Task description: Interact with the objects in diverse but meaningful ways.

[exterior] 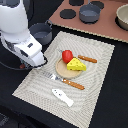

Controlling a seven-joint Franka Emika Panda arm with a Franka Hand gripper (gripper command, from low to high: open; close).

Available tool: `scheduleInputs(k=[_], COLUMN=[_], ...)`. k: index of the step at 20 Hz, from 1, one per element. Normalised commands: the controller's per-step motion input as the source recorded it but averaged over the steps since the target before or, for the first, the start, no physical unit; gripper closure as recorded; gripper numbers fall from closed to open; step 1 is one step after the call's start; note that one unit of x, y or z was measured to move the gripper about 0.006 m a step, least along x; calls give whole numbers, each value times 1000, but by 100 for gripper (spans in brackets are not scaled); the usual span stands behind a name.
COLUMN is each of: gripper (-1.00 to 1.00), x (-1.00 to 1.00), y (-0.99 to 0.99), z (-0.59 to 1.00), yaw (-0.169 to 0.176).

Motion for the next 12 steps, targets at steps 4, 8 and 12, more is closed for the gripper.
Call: scheduleInputs(k=[4,8,12], gripper=[100,100,100], x=[-314,-336,-231], y=[9,39,98], z=[866,931,753], yaw=[1,0,0])
